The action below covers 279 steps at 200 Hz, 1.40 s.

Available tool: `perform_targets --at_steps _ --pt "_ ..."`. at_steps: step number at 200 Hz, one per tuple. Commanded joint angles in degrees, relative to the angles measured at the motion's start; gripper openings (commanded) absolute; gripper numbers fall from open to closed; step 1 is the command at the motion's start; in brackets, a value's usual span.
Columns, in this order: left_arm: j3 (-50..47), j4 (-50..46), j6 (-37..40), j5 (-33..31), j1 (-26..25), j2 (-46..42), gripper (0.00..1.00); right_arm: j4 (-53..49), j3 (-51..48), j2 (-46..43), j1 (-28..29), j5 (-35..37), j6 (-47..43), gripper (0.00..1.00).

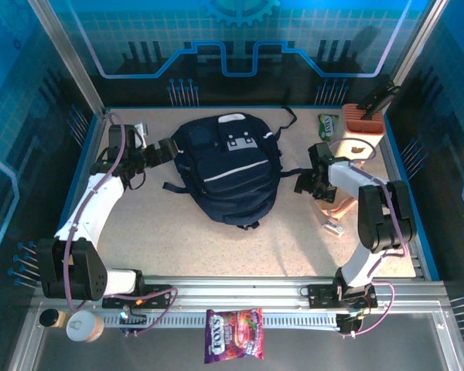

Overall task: Pack the student bag
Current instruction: Move the pencil pouch to the middle-right of the table, then pick up the pencil pouch from the middle-right of the table.

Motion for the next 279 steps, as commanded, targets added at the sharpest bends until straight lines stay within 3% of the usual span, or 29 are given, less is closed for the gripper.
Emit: perform_targets --at_steps 1,53,94,131,197,232,279 --pt "-0.6 1.3 1.4 2.1 0.1 -0.4 0.99 1.9 -1.3 0.7 4.2 -6.9 0.3 0.84" --pt "-0.8 1.3 1.3 2.3 0.2 -0.6 0.99 3.4 -6.3 -5.0 10.7 -12.9 -0.3 0.79" --pt "-0.9 1.7 0.9 3.2 0.1 -0.5 0.99 2.3 -11.2 -16.2 12.1 -11.1 4.0 0.76" --pt "-1.0 1.9 0.7 3.3 0.1 -0.4 0.99 -1.3 -16.6 -27.8 12.5 -2.7 21.3 0.81" --pt "-1.1 2.2 0.4 4.1 0.1 -0.4 0.99 3.1 -29.3 -38.0 12.2 -0.5 51.5 0.8" --pt "-1.0 2.2 0.4 4.9 0.1 -0.4 0.99 8.3 -32.4 -39.0 10.5 -0.6 60.2 0.77" --pt "-1.1 2.4 0.4 5.5 0.1 -0.1 0.99 12.9 -29.3 -32.5 8.8 -1.4 61.6 0.75"
